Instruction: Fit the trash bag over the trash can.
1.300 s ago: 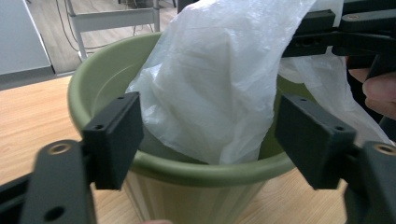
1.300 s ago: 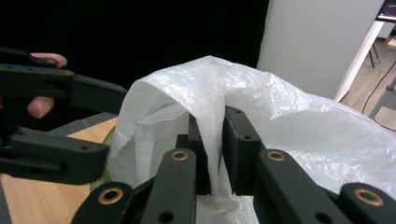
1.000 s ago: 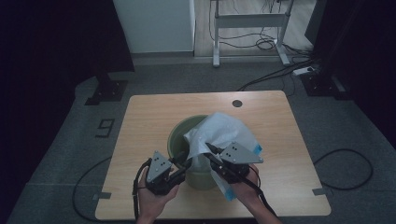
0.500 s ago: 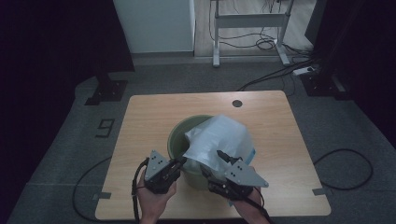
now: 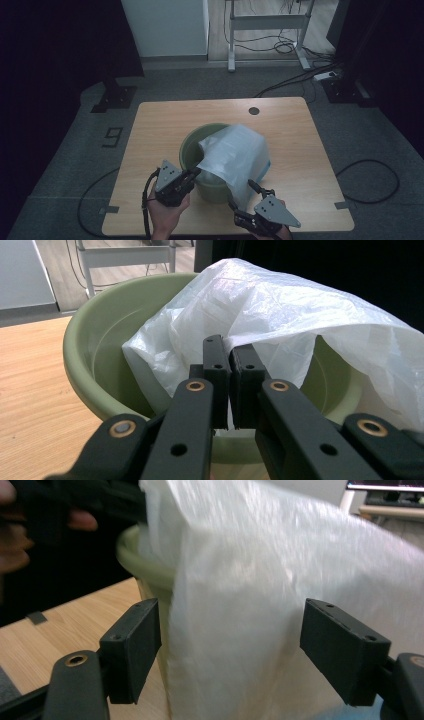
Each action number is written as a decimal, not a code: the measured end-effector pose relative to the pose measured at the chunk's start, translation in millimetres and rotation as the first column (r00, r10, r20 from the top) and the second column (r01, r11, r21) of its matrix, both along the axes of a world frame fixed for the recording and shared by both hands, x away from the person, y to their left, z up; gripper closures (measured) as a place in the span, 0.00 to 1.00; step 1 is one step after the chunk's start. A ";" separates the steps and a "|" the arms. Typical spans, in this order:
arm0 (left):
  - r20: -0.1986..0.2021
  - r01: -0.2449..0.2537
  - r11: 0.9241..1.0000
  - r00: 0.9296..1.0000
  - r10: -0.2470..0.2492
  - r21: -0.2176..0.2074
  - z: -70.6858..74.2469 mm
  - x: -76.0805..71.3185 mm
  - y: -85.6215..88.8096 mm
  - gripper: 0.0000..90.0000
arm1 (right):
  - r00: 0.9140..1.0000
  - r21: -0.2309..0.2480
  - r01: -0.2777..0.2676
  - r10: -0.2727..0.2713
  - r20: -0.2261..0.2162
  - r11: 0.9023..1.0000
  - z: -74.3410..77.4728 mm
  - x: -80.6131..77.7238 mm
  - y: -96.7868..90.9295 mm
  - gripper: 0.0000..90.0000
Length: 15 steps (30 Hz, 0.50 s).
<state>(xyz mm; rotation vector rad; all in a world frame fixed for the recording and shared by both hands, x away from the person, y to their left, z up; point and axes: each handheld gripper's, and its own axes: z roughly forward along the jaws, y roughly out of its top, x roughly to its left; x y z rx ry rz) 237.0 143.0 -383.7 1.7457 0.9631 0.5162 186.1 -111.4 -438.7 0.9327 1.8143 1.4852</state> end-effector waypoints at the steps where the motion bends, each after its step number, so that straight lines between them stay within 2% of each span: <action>1: 0.001 -0.001 1.000 1.000 0.001 -0.001 0.0 -0.1 0.1 0.97 | 1.000 -0.002 0.005 -0.005 -0.007 1.000 -2.8 0.4 -0.1 0.26; 5: -0.001 -0.003 1.000 1.000 0.003 0.001 -0.8 0.4 1.2 0.97 | 0.999 -0.016 0.033 -0.033 -0.030 0.999 -10.1 5.2 -1.9 0.29; 8: -0.001 -0.002 1.000 1.000 0.002 -0.004 -1.2 0.6 3.5 0.97 | 0.998 -0.034 0.061 -0.063 -0.032 0.998 -11.3 8.7 -3.3 0.34; 9: -0.001 -0.002 1.000 1.000 0.002 -0.005 -1.1 0.3 3.9 0.97 | 0.996 -0.037 0.078 -0.080 -0.034 0.996 -11.4 10.4 -4.9 0.39; 10: 0.000 0.003 1.000 1.000 -0.003 -0.006 -1.0 -0.3 4.5 0.97 | 0.995 -0.045 0.087 -0.089 -0.038 0.995 -11.8 12.0 -7.3 0.50; 13: 0.005 0.013 1.000 1.000 -0.013 0.002 -0.3 -1.9 3.9 0.97 | 0.993 -0.054 0.109 -0.111 -0.033 0.993 -12.4 13.5 -12.8 0.66; 14: 0.005 0.013 1.000 1.000 -0.013 0.002 -0.3 -1.9 3.9 0.96 | 0.993 -0.054 0.109 -0.111 -0.033 0.993 -12.4 13.5 -12.8 0.66; 15: 0.009 0.018 1.000 1.000 -0.018 0.004 0.2 -2.9 3.2 0.96 | 0.991 -0.044 0.133 -0.134 -0.021 0.990 -11.2 13.9 -18.0 0.76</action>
